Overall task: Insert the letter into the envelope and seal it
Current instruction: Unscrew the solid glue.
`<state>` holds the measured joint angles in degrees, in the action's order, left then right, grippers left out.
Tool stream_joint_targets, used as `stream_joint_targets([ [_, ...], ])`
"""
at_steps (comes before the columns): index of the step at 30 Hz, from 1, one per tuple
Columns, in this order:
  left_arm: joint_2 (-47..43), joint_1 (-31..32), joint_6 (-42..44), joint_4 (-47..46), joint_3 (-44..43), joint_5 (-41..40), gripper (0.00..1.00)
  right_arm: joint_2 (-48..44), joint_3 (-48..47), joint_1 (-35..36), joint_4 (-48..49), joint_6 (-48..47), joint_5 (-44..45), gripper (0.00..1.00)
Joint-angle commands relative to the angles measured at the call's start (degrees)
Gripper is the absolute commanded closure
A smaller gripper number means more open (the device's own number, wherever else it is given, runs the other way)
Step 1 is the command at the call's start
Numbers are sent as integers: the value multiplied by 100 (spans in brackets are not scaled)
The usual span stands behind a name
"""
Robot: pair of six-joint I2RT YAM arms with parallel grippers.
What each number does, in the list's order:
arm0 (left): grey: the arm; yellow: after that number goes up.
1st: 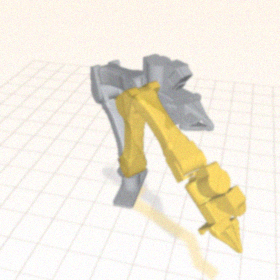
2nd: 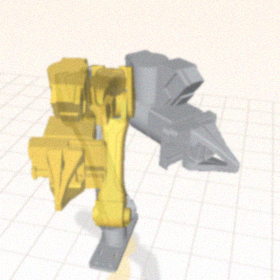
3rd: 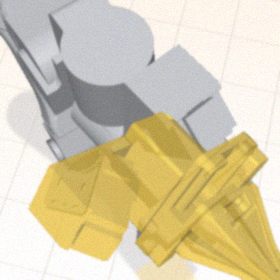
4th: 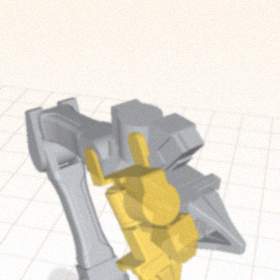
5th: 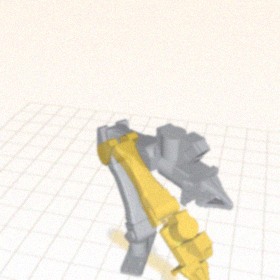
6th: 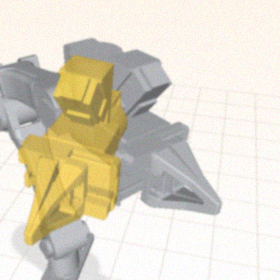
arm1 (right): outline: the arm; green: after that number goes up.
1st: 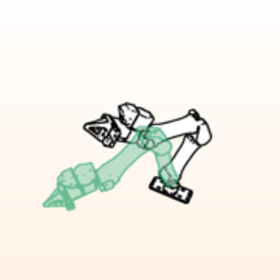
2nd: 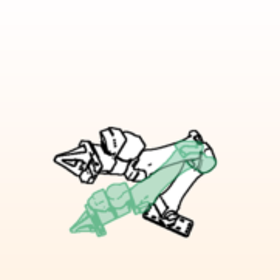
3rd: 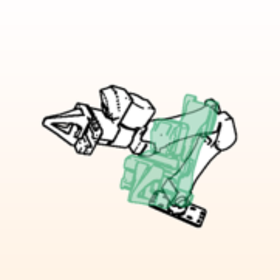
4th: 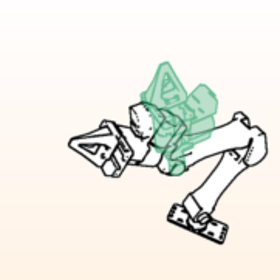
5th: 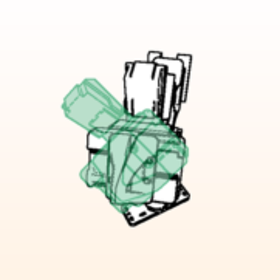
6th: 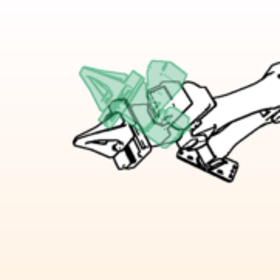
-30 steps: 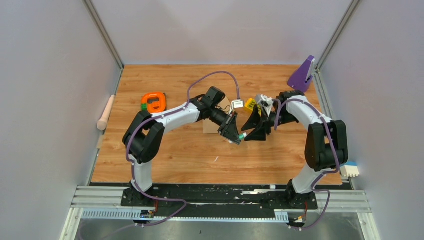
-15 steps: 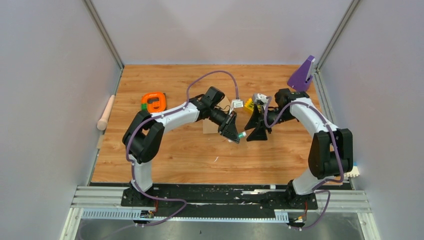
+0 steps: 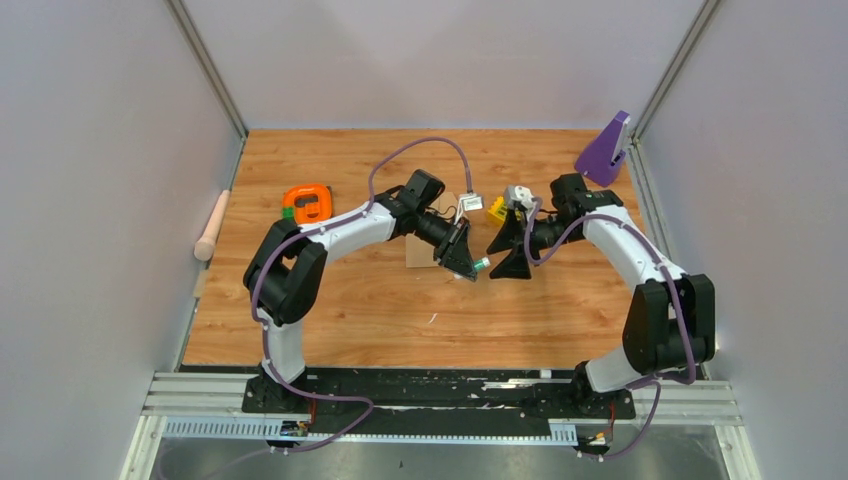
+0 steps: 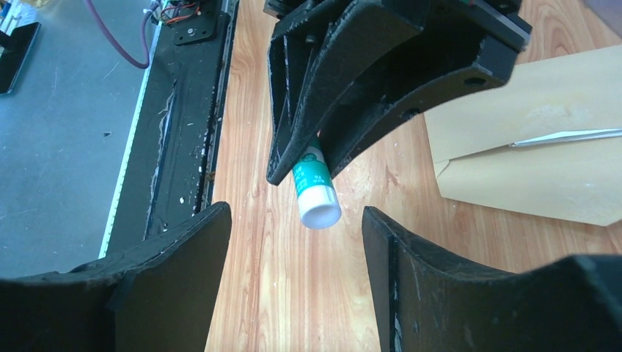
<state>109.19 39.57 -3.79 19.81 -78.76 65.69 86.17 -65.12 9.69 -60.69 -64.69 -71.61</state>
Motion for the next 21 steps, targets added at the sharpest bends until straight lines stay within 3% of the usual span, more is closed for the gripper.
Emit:
stream_joint_targets([
  [1,-153,-11,-64,-200,-12,206,100,123,-6,226,232,112,-201,33],
  [21,-134,-11,-106,-237,-15,371,100,184,-10,358,305,208,-265,44],
])
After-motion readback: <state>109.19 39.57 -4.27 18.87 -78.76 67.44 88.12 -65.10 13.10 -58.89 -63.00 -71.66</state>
